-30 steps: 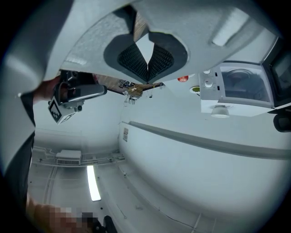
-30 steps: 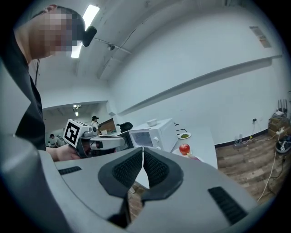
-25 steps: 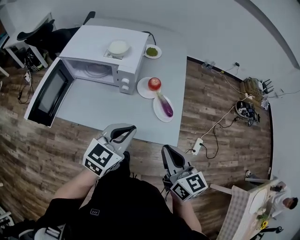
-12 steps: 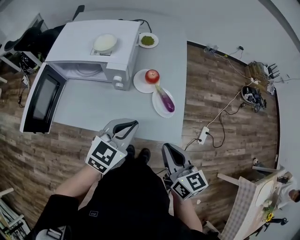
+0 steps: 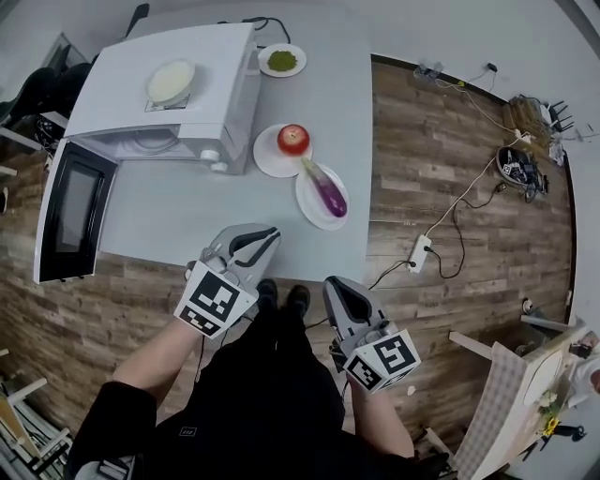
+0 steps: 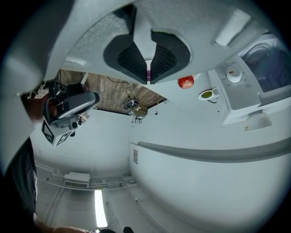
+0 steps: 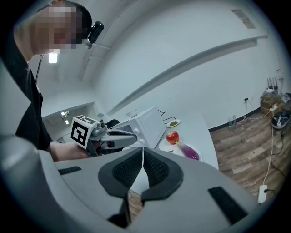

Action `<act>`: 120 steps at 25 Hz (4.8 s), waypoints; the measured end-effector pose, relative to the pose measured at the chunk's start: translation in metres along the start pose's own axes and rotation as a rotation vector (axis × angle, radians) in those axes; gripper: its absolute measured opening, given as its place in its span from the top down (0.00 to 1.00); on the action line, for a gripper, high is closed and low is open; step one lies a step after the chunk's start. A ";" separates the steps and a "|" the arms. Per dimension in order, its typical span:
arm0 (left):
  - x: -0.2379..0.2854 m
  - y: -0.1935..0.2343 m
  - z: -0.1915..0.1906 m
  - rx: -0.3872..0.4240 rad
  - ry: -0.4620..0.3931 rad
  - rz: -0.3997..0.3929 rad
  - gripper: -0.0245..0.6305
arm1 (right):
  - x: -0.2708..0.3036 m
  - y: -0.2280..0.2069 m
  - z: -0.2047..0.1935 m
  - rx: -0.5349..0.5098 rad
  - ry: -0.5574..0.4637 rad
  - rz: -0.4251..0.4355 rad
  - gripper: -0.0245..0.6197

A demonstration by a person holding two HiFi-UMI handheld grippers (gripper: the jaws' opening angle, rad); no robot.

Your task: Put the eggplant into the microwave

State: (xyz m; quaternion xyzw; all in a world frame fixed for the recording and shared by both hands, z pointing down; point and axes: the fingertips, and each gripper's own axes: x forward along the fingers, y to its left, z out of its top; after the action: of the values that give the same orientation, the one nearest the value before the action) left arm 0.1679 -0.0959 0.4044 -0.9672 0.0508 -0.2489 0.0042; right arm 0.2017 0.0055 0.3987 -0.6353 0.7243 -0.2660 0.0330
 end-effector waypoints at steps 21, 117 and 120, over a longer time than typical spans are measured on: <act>0.110 0.008 -0.073 0.203 0.232 -0.077 0.94 | 0.026 -0.075 -0.043 0.059 0.029 0.005 0.94; 0.195 -0.014 -0.092 1.343 0.070 0.088 0.94 | 0.020 -0.105 -0.114 0.117 0.028 -0.057 0.94; 0.190 -0.015 -0.086 1.354 0.046 0.119 0.94 | 0.020 -0.102 -0.110 0.113 0.027 -0.053 0.94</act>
State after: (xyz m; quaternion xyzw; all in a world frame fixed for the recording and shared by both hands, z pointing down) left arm 0.2932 -0.0986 0.5717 -0.7413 -0.0631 -0.2458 0.6214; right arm 0.2476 0.0196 0.5419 -0.6476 0.6916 -0.3157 0.0518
